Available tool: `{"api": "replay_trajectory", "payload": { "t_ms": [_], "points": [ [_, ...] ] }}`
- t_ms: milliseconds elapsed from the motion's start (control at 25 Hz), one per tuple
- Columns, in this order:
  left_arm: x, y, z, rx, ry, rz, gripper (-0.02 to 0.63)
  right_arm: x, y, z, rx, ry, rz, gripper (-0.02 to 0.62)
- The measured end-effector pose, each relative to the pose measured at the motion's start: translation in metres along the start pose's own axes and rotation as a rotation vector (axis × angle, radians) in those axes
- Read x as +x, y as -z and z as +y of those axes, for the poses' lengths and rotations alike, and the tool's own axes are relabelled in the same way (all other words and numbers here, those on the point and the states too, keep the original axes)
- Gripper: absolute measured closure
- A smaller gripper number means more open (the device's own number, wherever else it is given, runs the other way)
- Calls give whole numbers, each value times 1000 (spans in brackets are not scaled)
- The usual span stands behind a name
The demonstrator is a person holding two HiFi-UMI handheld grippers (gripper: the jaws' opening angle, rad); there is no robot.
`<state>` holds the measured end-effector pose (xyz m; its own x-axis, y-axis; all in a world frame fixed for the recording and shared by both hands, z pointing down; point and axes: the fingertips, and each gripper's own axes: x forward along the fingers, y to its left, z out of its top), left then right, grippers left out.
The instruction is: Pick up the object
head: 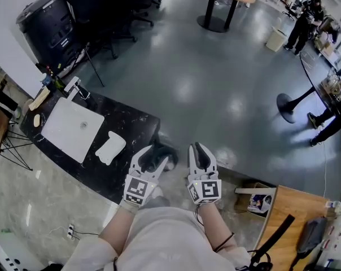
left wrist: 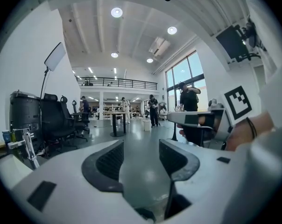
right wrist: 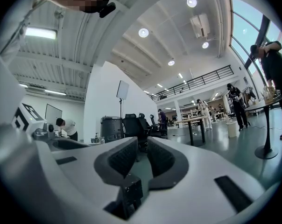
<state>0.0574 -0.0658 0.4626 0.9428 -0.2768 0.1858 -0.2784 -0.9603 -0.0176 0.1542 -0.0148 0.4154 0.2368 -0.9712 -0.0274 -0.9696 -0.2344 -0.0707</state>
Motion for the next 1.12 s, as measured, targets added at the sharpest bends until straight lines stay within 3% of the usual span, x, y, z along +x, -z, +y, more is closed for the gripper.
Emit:
{"api": "replay_trajectory", "payload": {
  "t_ms": [320,640,880,1120],
  "points": [
    [-13,1,70,-34,-36,-17,376,61,-1,49,-24,-50,8,516],
    [-37,7,100,-47,-102,-9,351,88,-5,99,-46,-161,13,517],
    [-50,23,110,-13,-178,43,337,96,9,121,-57,-253,50,515],
    [-76,48,138,47,-321,143,318,115,37,138,-27,-339,102,515]
  ]
}}
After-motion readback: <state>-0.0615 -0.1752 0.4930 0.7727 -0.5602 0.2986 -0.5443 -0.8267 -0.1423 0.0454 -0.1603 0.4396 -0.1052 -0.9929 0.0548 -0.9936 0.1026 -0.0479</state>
